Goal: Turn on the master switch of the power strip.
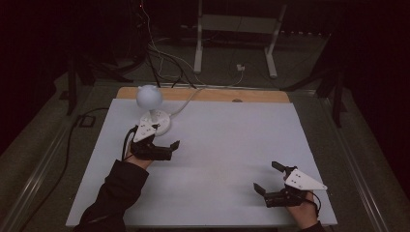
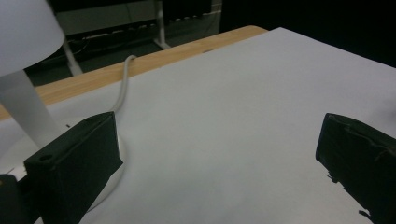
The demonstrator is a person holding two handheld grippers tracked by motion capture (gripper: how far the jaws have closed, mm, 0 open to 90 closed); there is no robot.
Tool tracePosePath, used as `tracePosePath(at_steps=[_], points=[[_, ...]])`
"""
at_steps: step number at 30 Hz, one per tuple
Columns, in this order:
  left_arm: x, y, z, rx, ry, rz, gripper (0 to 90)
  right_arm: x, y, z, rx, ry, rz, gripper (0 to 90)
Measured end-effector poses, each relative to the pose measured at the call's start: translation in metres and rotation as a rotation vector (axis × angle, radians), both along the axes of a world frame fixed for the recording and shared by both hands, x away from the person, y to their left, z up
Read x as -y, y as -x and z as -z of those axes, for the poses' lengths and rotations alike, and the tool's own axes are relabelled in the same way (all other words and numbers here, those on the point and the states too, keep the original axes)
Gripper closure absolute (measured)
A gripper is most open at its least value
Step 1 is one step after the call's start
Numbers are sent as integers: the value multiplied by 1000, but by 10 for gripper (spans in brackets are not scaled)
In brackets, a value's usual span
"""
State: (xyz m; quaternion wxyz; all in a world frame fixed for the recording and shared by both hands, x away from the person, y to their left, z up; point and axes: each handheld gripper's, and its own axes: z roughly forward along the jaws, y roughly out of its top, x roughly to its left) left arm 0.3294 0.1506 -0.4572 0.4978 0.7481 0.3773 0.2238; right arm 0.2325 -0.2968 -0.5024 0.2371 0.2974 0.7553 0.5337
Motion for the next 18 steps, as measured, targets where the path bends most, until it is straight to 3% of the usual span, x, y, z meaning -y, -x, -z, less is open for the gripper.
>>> tracePosePath(at_steps=[1,5,7,11,18], points=[[1,-3,1,6,-8,-27,2,0,0,0,-1,-1,-1,0],[3,-7,3,-13,8,-41,2,0,0,0,-1,1,-3,0],[6,-9,5,8,-13,-85,2,0,0,0,-1,-2,-3,0],[8,-14,7,11,10,-126,2,0,0,0,-3,-1,-4,0],[12,-25,12,2,-11,-162,2,1,0,-1,-1,-6,-4,0]])
